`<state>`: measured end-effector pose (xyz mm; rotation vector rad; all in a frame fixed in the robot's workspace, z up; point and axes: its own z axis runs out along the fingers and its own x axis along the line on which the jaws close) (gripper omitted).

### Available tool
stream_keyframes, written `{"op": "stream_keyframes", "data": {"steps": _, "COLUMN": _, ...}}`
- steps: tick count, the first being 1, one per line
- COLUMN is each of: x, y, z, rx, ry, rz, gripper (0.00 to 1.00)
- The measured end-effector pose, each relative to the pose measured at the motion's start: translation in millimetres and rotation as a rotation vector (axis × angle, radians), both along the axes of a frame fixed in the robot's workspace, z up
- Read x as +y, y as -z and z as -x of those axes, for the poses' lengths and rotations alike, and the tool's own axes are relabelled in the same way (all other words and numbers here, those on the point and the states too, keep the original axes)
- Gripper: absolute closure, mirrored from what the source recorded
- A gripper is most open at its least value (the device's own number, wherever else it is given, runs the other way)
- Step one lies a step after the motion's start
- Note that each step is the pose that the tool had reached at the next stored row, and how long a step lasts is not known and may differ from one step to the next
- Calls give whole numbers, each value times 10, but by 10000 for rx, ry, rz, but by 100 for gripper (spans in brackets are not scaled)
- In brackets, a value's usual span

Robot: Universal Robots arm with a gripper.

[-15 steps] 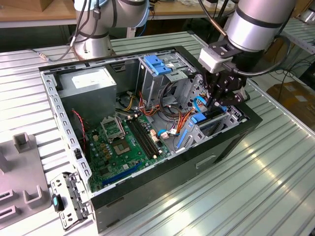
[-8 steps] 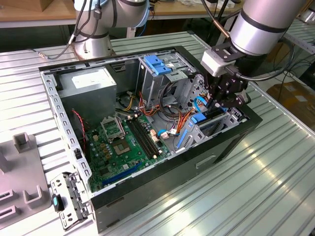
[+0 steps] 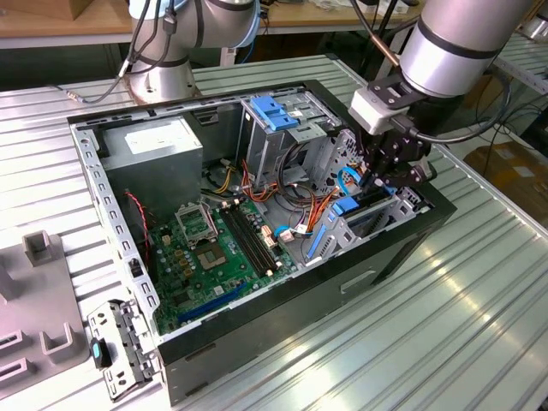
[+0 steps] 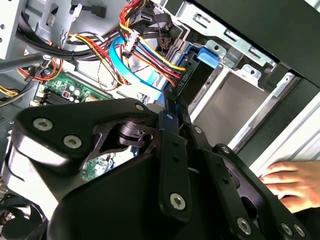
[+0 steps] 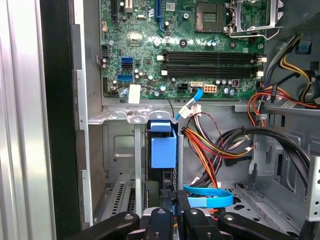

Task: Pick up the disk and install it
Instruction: 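Insert the second disk wire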

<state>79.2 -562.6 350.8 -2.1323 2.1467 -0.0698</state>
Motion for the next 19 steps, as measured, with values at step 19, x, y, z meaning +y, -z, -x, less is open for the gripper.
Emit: {"op": "stream_keyframes", "data": {"steps": 19, "x": 0, "y": 25, "z": 0, "rx": -7, "ry": -46, "rz": -97, "gripper": 84}}
